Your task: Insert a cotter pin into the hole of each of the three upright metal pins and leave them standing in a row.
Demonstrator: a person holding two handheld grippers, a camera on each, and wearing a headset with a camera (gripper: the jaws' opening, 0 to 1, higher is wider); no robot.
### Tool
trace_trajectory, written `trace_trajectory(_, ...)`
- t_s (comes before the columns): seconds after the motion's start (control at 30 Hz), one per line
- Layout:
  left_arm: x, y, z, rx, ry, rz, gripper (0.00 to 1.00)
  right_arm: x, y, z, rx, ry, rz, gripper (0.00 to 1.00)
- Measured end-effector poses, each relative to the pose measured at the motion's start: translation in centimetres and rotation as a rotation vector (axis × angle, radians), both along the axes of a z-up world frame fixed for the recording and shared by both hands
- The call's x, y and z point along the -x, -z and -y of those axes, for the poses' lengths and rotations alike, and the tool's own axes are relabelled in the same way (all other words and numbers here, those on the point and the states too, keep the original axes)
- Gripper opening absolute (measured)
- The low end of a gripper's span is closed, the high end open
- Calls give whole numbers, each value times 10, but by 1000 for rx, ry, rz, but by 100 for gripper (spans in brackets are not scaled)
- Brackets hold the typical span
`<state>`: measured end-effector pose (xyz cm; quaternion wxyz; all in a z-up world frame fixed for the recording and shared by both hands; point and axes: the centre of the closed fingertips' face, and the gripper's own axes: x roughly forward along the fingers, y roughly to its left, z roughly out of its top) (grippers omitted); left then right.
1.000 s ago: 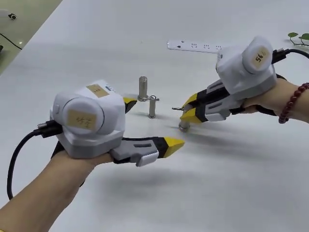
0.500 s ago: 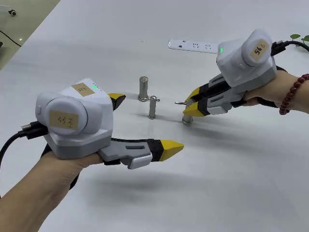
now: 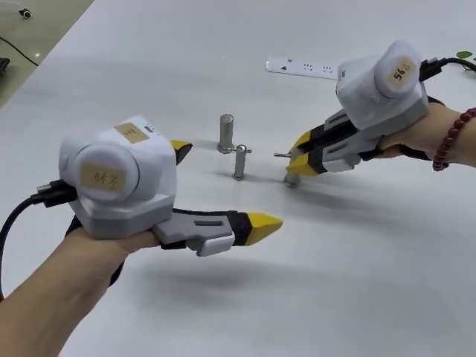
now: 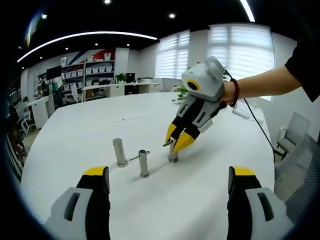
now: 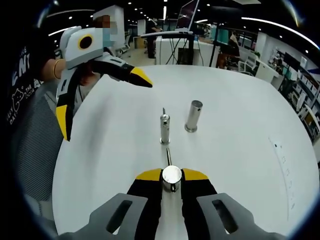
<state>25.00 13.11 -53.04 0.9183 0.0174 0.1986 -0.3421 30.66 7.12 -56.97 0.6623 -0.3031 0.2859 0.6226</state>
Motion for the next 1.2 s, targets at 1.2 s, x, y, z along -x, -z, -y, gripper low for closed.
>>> trace_trajectory(1.2,-1,2,2,-15,1,-7,97,-13,-30,-13,-244,268,-87,25)
